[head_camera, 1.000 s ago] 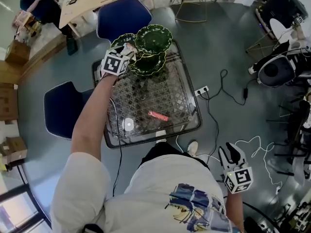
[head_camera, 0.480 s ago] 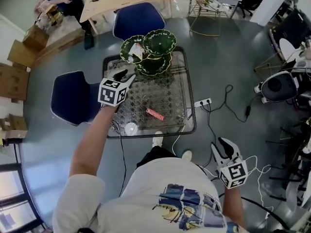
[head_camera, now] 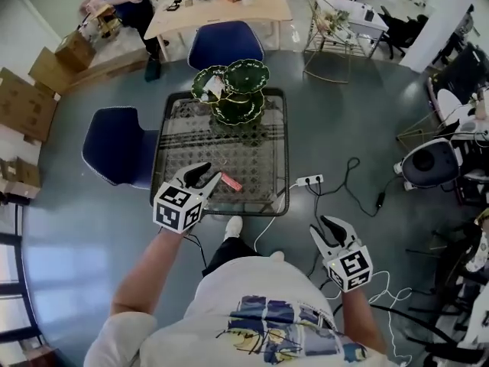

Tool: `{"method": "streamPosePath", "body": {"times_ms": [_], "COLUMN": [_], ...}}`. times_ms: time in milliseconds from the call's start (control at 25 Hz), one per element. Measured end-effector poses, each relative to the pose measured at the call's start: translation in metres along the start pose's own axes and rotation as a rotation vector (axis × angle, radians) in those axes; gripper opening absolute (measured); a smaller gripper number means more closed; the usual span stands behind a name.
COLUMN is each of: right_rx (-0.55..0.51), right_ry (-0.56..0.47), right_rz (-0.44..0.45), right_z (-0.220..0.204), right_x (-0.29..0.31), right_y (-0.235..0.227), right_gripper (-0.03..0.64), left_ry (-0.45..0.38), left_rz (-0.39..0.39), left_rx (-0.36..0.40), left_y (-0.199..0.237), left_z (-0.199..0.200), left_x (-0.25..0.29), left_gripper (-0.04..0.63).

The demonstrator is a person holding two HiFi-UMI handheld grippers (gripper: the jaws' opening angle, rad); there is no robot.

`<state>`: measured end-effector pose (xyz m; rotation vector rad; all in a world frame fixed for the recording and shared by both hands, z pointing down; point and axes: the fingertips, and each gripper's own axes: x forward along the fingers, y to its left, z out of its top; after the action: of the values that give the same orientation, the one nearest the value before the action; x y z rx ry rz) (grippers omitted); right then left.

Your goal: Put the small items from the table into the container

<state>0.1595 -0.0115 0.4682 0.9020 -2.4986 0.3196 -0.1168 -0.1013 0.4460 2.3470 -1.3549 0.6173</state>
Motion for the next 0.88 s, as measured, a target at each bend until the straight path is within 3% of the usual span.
{"method": "streamPosePath", "body": {"times_ms": [480, 880], "right_rx": [-0.041, -0.031], "right_ry": [-0.007, -0.011], "right_rz": [0.105, 0.109], "right_z": [-0.026, -0.039], "right_x": [-0.029, -0.039], "right_y": [0.013, 0.015], "right_gripper": [0.135, 0.135], "left_ry": [-0.008, -0.001], "left_rz": [-0.024, -0.045], "left_rx": [-0.062, -0.05], "left_y": [-0.132, -0.163], "left_z": [-0.053, -0.062], "left_x": [-0.036, -0.034], "left_gripper": [0.149, 0.149]}}
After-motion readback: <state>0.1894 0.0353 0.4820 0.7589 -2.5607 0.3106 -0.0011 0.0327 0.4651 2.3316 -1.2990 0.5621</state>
